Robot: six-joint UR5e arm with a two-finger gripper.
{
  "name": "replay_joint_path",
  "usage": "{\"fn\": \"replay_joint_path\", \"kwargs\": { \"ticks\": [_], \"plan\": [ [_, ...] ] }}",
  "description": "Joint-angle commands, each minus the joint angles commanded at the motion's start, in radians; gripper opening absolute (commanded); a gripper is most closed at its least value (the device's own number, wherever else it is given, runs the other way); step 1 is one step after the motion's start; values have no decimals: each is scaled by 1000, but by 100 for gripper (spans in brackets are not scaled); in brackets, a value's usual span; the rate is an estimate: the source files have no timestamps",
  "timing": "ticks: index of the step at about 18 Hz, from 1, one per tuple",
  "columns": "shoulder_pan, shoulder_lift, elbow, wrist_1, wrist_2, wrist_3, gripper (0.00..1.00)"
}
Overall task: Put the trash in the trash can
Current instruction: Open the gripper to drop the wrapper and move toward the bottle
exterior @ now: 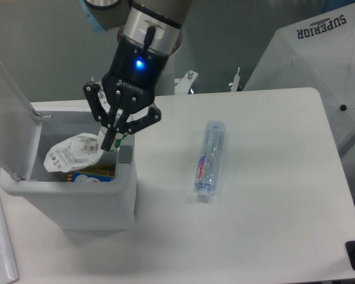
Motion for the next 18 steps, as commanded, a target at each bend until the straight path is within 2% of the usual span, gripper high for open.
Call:
{"fn": "replay_joint_path", "kwargs": {
  "ticks": [1, 2, 7, 12, 15, 18],
  "plan": [
    [0, 3, -3, -2, 3, 6, 93],
    [0, 5, -11, -2, 3, 17, 100],
    [26, 6, -18, 0, 2, 57, 100],
    [155, -11, -8, 25, -3, 87, 100],
    [207, -76, 9, 70, -2, 86, 100],
    [245, -150, 35, 77, 3, 83, 100]
  ]
}}
